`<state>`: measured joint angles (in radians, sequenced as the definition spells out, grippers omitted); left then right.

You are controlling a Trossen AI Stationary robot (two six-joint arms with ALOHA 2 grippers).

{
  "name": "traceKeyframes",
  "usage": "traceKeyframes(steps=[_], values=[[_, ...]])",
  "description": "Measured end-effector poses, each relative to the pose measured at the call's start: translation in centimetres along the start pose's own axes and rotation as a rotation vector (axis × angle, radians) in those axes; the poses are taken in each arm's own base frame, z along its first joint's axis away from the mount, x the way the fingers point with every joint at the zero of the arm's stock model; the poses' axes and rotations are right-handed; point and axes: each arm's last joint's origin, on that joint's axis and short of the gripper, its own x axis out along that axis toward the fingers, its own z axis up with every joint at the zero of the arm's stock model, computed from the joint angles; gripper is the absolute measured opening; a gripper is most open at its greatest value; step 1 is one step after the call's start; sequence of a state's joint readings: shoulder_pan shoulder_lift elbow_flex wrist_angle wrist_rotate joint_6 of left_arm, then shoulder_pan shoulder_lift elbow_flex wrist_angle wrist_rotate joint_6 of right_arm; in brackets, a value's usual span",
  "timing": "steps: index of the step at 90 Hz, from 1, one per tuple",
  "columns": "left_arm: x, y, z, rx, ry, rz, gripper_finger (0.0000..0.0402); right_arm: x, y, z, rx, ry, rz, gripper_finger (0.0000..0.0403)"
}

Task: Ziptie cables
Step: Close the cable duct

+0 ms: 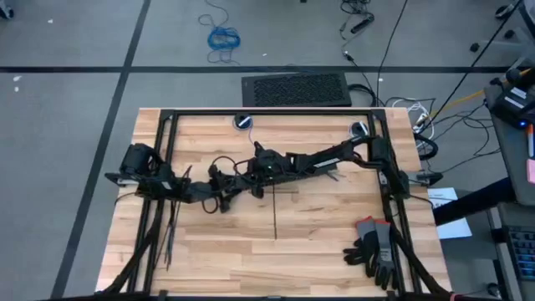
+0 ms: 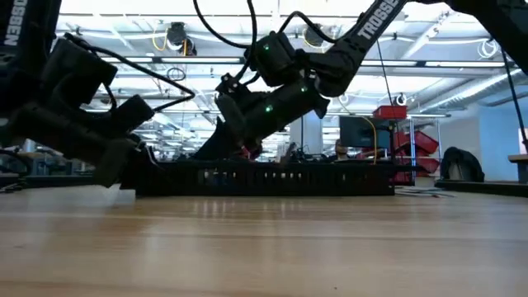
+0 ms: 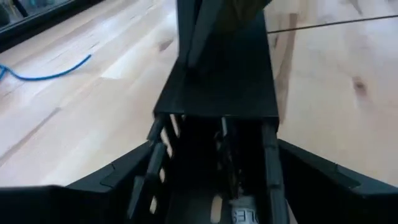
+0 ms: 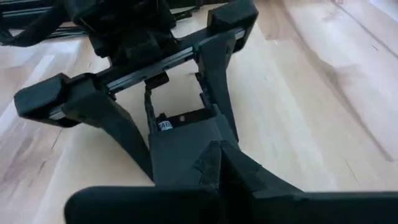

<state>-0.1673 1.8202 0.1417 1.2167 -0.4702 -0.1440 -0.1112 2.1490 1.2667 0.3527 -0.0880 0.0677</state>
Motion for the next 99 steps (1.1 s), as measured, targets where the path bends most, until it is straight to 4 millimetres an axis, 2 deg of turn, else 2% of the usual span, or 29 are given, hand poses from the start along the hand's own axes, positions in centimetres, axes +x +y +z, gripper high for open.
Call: traceKeyframes(steps=[11, 32, 47, 69, 87, 99], values=[[0.1, 0.0, 0.1, 0.002, 0.004, 0.0, 0.0291, 0.0, 0.0, -0.1, 0.0, 0.002, 0.0, 0.0], [0.1, 0.1, -0.3, 0.01, 0.037, 0.009, 0.0251, 0.1, 0.0, -0.2, 0.002, 0.009, -0.002, 0.0], [0.1, 0.1, -0.3, 0.009, 0.03, 0.013, 0.0245, 0.2, 0.2, -0.3, 0.022, 0.014, 0.01, 0.0], [0.1, 0.1, -0.3, 0.01, 0.032, 0.017, 0.0244, 2.0, 0.9, -1.7, 0.048, -0.066, 0.059, 0.0], [0.0, 0.2, -0.4, 0.006, 0.039, 0.022, 0.0244, 3.8, 0.8, -1.7, 0.055, -0.075, 0.077, 0.0], [0.0, 0.2, -0.5, 0.018, 0.045, 0.026, 0.0248, 4.2, 0.9, -1.5, 0.053, -0.075, 0.097, 0.0]])
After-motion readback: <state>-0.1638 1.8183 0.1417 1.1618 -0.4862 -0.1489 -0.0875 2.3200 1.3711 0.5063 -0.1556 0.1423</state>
